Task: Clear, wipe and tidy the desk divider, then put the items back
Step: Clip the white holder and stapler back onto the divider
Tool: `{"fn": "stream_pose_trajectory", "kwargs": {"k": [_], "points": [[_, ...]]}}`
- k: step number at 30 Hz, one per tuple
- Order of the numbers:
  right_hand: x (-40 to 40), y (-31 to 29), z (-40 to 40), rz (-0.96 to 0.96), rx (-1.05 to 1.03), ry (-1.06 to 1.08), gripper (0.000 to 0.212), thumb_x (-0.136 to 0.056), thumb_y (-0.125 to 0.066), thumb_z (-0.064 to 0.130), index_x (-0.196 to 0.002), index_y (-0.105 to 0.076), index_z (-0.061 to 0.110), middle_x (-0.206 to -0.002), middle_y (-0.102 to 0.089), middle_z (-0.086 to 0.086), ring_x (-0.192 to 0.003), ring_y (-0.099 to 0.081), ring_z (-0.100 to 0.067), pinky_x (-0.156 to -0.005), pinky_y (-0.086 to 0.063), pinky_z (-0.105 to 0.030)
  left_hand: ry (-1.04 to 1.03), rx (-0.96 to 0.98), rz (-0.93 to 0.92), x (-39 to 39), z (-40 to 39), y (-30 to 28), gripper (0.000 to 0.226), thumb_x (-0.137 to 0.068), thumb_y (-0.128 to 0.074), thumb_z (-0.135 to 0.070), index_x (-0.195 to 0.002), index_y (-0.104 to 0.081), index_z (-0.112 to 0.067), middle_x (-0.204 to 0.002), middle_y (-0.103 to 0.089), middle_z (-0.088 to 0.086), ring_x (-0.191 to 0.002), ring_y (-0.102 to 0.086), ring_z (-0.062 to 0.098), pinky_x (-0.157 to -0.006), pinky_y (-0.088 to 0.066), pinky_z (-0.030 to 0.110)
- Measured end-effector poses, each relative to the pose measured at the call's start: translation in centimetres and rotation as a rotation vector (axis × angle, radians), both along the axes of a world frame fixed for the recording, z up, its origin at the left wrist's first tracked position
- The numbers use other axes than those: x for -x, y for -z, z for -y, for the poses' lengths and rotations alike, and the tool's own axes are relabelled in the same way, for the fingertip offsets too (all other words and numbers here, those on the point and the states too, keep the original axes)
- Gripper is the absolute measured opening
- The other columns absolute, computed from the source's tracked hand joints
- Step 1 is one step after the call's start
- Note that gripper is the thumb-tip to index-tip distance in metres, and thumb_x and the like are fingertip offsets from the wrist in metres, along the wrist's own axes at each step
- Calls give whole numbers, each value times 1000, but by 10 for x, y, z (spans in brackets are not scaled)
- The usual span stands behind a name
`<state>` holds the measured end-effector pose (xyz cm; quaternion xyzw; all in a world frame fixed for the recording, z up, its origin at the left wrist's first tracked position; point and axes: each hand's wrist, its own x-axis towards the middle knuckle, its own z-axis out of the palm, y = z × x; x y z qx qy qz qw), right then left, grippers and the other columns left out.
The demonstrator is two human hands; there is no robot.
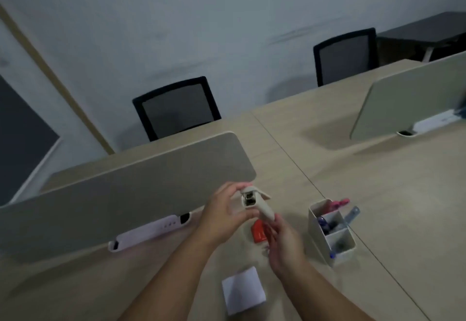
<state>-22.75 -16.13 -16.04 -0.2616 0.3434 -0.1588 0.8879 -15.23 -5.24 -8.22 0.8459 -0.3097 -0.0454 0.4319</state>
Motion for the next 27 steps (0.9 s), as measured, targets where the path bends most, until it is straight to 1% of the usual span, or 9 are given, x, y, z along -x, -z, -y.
{"fn": "stream_pose_trajectory", "kwargs": {"k": [3, 5, 6, 9, 12, 15, 20, 24, 27], "points": [[-57, -50, 2, 131, -22, 10, 39, -88, -37, -8, -120, -56, 0, -94, -59, -14, -77, -54, -15, -74, -44, -21, -63, 26, 144, -34, -5, -52, 55, -69, -86, -25, -119, -64, -27, -119, -62, -7, -117, -55, 12, -100, -41, 28], [-88, -80, 2, 212, -6, -45, 46, -89, -36, -10, -133, -47, -2, -108, -58, -18, -80, -57, -15, -78, -47, -23, -129, 35, 210, -56, -10, -78, 56, -72, -84, -25, -124, -61, -26, -119, -59, -7, -117, -53, 14, -101, -41, 31], [-105, -91, 0, 242, -2, -69, 47, -90, -37, -9, -135, -45, -1, -109, -58, -19, -80, -58, -16, -78, -48, -23, -164, 34, 251, -70, -13, -88, 57, -74, -82, -25, -126, -60, -26, -119, -59, -6, -116, -52, 15, -100, -41, 32], [-138, -111, -5, 265, 50, -125, 43, -90, -40, -6, -131, -50, 5, -101, -60, -17, -73, -58, -15, -67, -51, -18, -238, 27, 316, -101, -13, -101, 61, -79, -78, -29, -134, -54, -29, -122, -57, -8, -117, -52, 15, -101, -43, 35], [-156, -112, -9, 245, 80, -151, 41, -89, -39, -7, -126, -54, 4, -100, -60, -16, -69, -56, -14, -56, -48, -14, -259, -20, 336, -125, -10, -98, 63, -82, -75, -34, -139, -49, -31, -127, -56, -6, -120, -49, 19, -104, -43, 40], [-167, -103, -11, 226, 62, -149, 40, -89, -39, -7, -126, -52, 2, -106, -58, -20, -74, -57, -17, -66, -48, -19, -251, -90, 341, -146, -7, -92, 64, -84, -72, -37, -142, -46, -29, -131, -56, -2, -120, -48, 23, -103, -43, 43], [-174, -90, -11, 212, 59, -174, 40, -90, -39, -5, -128, -50, 2, -100, -58, -19, -76, -55, -21, -74, -47, -26, -265, -165, 329, -164, 3, -85, 64, -87, -67, -42, -145, -43, -29, -132, -56, 0, -120, -47, 26, -103, -42, 46], [-171, -82, -11, 192, 43, -224, 38, -93, -40, -1, -129, -50, 6, -98, -59, -15, -84, -58, -22, -82, -49, -27, -271, -201, 310, -169, 7, -75, 64, -88, -66, -42, -145, -43, -27, -132, -58, 3, -121, -48, 29, -104, -41, 45], [-169, -73, -8, 168, 57, -259, 38, -94, -40, 2, -130, -49, 6, -100, -60, -14, -87, -59, -23, -83, -49, -28, -278, -191, 267, -172, 4, -62, 64, -86, -68, -42, -144, -44, -29, -138, -56, 2, -126, -48, 28, -107, -41, 47]]}}
